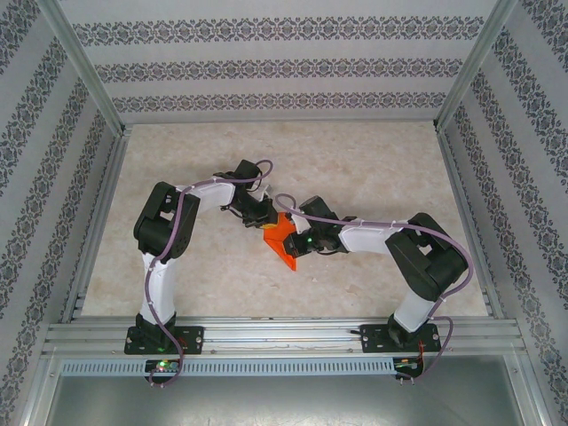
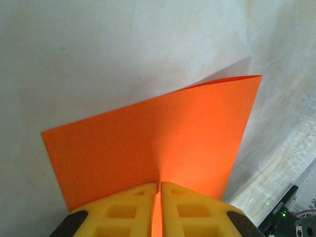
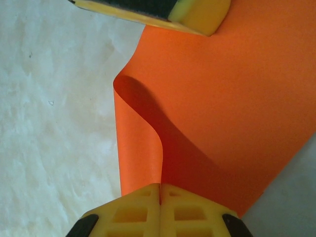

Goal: Fold a paper plane with a square sheet of paper (fold left side to right side)
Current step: Third fold the triangle at the center of the table.

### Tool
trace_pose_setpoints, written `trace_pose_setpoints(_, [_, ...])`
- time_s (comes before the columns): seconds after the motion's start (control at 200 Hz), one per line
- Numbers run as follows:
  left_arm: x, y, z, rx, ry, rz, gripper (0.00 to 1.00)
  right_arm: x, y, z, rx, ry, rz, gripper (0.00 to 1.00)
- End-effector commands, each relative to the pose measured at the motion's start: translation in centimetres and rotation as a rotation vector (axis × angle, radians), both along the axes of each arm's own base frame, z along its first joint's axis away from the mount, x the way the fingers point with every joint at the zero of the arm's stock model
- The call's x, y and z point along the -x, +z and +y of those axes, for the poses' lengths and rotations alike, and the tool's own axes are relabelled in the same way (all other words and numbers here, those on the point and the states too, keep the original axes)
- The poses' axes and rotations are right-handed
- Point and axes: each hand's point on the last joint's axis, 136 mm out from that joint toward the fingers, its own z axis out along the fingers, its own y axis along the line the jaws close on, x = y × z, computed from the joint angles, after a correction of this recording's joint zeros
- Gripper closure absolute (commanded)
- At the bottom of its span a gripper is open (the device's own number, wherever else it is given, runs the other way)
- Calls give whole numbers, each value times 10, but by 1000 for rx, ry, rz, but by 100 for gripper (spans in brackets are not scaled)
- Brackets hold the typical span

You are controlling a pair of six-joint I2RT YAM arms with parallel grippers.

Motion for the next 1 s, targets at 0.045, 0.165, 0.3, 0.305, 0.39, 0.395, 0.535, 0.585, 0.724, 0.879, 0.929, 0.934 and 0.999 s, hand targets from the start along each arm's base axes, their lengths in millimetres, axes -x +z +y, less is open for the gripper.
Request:
trace_pose_setpoints(0.045, [24,-32,18,-137,-10,90,86,-11,1,-3,18,-28,-12,100])
trace_pose_setpoints(0.165, [24,-32,18,-137,-9,93,86,-13,-1,-5,31,-33,-15,100])
trace_pose_setpoints(0.3, [24,-33,18,-138,-9,93,86,-14,0,-6,35,-39,-20,100])
trace_pose_setpoints(0.305, [23,-32,18,-137,-9,91,86,-14,0,-6,36,-40,-20,100])
trace_pose_setpoints(0.39, [23,-33,18,-137,-9,91,86,-15,-1,-7,41,-40,-20,100])
trace_pose_setpoints(0.395, [23,-33,18,-137,-10,91,86,-16,-1,-7,41,-41,-21,100])
trace_pose_setpoints(0.535, [24,-33,18,-138,-9,94,86,-17,-2,-8,48,-43,-21,100])
trace_pose_setpoints(0.585, [24,-33,18,-138,-9,94,86,-17,-2,-7,48,-42,-22,100])
trace_pose_setpoints(0.724, [24,-33,17,-138,-9,92,86,-18,-2,-7,49,-44,-22,100])
trace_pose_setpoints(0.879, [24,-33,17,-138,-10,93,86,-18,-2,-6,47,-41,-20,100])
trace_pose_setpoints(0.929, [24,-33,17,-138,-9,93,86,-18,-3,-6,50,-40,-19,100])
trace_pose_setpoints(0.934, [24,-33,17,-138,-10,93,86,-18,-3,-6,49,-40,-20,100])
trace_pose_setpoints(0.999, [24,-33,17,-138,-10,92,86,-17,-4,-7,52,-40,-16,100])
